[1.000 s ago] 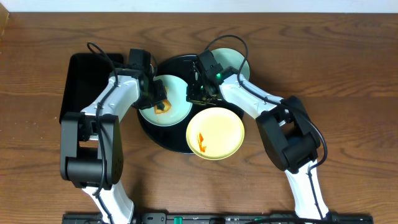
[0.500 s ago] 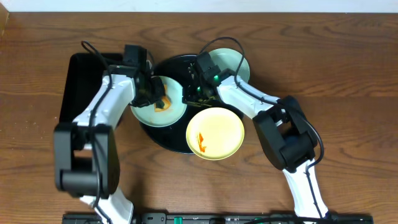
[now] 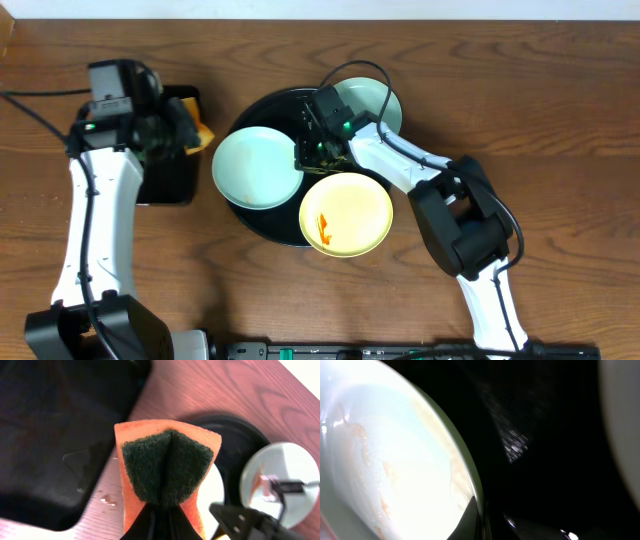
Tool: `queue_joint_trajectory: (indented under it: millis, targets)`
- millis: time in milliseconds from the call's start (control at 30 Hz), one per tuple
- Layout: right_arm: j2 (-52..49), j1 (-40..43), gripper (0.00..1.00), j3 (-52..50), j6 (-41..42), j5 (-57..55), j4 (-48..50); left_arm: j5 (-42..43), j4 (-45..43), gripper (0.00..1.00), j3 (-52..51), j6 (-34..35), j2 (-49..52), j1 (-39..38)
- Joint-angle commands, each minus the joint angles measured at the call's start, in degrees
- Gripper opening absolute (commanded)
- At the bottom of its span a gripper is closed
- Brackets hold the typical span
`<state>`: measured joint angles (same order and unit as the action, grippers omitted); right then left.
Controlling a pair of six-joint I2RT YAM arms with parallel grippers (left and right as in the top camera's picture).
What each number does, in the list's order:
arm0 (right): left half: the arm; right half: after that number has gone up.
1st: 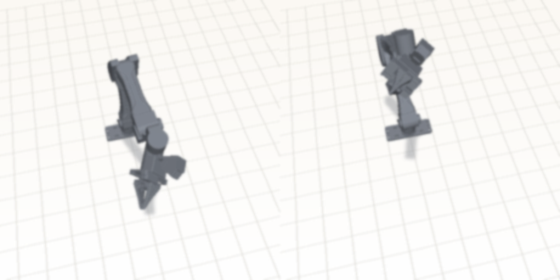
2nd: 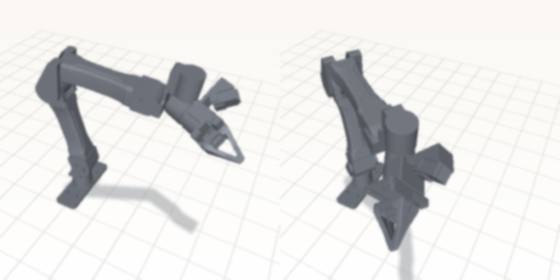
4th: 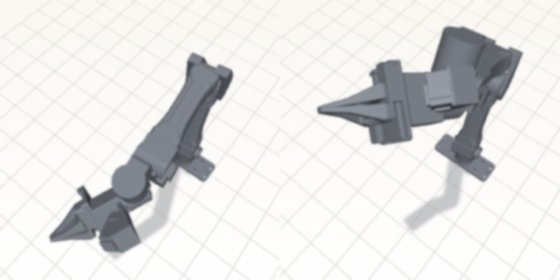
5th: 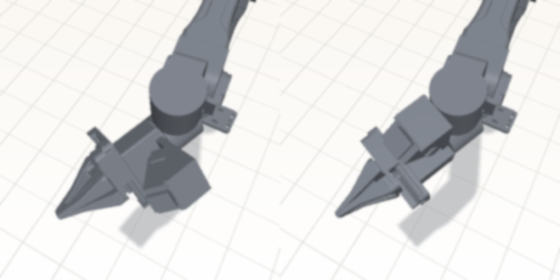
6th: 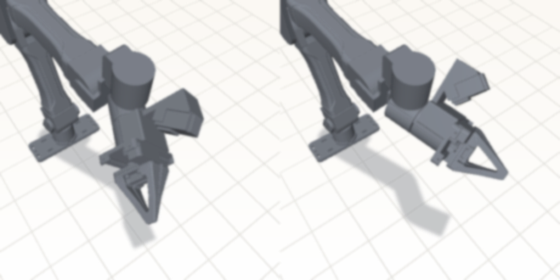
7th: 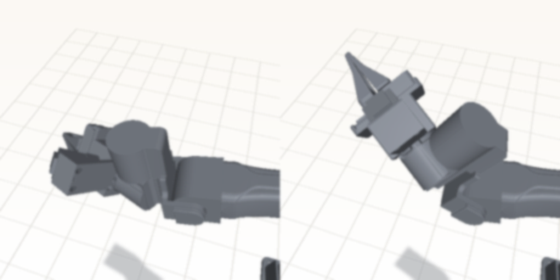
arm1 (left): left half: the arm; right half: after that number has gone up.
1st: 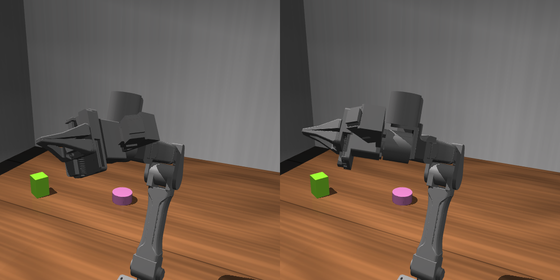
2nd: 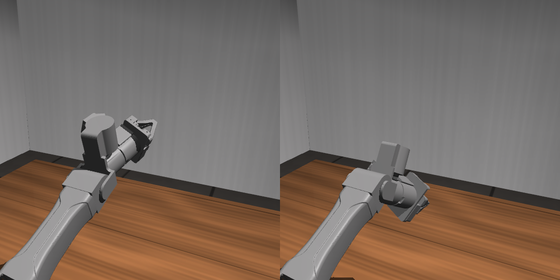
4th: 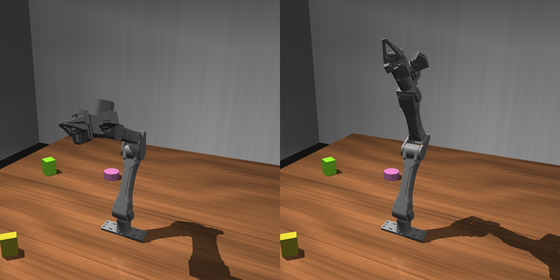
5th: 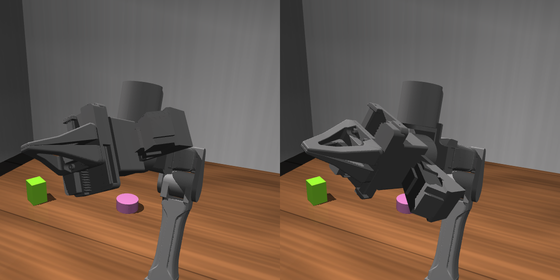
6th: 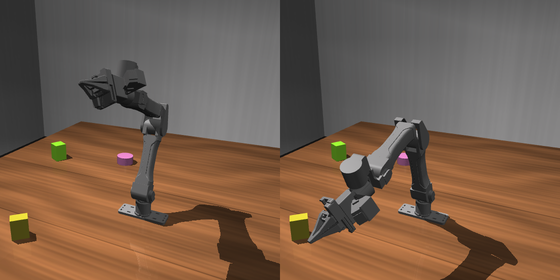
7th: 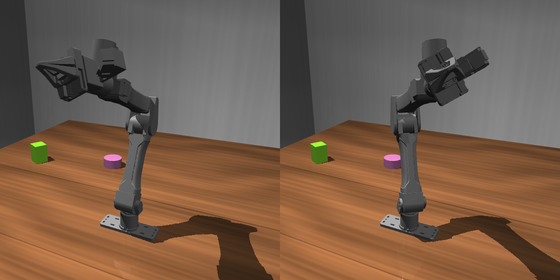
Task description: Clean dirty plates on tray and stack at the side
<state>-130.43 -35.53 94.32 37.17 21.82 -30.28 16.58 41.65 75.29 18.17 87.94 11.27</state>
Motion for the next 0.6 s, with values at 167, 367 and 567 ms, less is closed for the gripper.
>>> queue_joint_trajectory:
  millis: [167,367,567]
  targets:
    - [6.97,-1.49,0.01,-1.7,-5.18,-17.81,-4.2,0.5,0.11,0.07,0.81,-0.35,2.1,4.87]
    - [11.19,-1.68,0.01,-1.7,-7.32,-26.4,-6.8,0.5,-0.52,0.07,0.81,-0.35,3.08,5.22]
    - [14.47,-1.68,0.01,-1.7,-9.2,-30.51,-6.8,0.31,-0.74,0.07,0.81,-0.35,3.61,5.22]
